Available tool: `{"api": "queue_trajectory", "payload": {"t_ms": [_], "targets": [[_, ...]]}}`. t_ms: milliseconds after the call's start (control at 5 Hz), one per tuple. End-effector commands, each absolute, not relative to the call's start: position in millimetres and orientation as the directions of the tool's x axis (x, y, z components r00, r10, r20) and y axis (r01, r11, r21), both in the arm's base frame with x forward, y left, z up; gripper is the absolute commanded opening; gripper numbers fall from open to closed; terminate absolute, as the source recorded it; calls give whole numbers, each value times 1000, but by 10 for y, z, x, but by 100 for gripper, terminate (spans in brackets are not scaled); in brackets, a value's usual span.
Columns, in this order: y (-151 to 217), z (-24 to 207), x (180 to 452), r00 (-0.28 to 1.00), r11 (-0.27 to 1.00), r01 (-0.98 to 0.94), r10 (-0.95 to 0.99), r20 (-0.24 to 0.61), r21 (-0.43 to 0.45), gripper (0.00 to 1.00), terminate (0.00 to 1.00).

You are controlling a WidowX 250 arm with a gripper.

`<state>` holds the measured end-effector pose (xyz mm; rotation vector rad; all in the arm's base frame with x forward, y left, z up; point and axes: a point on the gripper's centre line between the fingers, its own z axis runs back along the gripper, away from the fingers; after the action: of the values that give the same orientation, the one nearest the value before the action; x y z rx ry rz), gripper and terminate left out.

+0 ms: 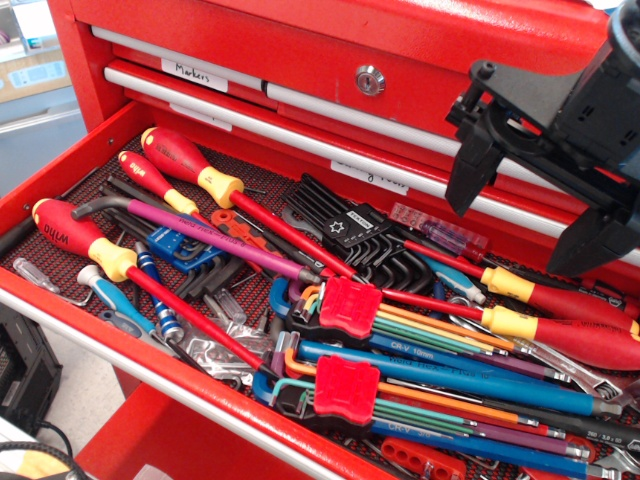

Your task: Pick up violet Allen key

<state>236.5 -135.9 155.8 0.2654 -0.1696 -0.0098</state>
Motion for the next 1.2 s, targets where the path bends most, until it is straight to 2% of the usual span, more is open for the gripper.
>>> {"api": "queue_trajectory", "payload": {"t_ms": [0,200,400,600,800,1000], "targets": [[-1359,1558,2365,986,965,-13,-32,165,262,100,0],[-1035,1477,2358,950,933,231,-278,144,275,100,0],[-723,1379,2438,851,844,453,-506,145,286,100,0],[-370,1272,2573,693,673,626,-712,115,393,100,0],[-151,1025,2645,521,503,740,-848,91,446,100,0],[-35,851,2645,493,469,782,-868,53,410,100,0]]}}
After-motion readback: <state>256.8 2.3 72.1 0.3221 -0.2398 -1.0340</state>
